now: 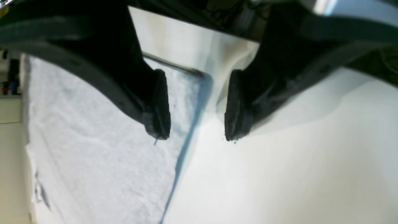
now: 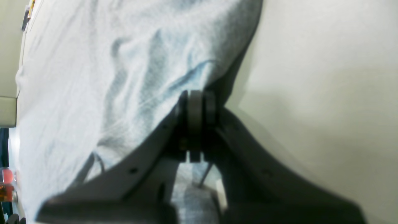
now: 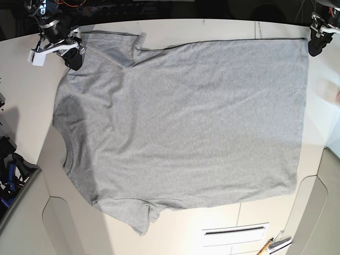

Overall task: Fold the T-shirt properly
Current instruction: 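Grasp the grey T-shirt's shoulder corners with both grippers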

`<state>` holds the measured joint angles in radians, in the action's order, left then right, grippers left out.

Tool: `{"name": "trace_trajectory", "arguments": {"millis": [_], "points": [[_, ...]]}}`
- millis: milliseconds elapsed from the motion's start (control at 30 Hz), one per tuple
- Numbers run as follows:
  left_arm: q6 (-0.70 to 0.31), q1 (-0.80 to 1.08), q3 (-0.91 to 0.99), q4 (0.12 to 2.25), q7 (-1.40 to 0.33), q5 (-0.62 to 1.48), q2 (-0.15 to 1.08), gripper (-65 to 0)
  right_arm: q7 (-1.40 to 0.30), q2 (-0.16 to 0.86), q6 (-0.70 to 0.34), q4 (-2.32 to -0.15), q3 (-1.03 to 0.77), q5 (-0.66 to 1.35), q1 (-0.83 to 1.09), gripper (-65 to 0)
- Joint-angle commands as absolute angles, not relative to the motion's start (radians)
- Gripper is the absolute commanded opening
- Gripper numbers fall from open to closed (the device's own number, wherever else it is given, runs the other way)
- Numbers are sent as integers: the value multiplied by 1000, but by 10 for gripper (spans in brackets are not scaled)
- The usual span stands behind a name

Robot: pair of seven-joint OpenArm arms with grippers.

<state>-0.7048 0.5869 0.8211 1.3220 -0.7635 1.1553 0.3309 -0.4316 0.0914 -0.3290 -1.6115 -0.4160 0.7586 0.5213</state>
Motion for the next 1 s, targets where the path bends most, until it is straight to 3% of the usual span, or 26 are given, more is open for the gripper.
{"name": "trace_trajectory", "arguments": {"millis": [0, 367, 433, 567, 967], "points": [[-698, 600, 813, 1327, -821, 1134, 332, -319, -427, 97, -337, -1624, -418, 763, 527, -650], [-698, 604, 730, 1328, -869, 1171, 330, -327, -432, 97, -338, -1624, -418, 763, 527, -650], [-698, 604, 730, 1328, -869, 1171, 330, -404, -441, 97, -338, -1624, -418, 763, 527, -650], [-698, 603, 730, 1329, -868, 1177, 330, -648, -447, 97, -338, -1626, -429, 762, 527, -650], [-698, 601, 735, 1362, -871, 1189, 331, -650, -480, 102, -379, -1638, -567, 785, 536, -650]]}}
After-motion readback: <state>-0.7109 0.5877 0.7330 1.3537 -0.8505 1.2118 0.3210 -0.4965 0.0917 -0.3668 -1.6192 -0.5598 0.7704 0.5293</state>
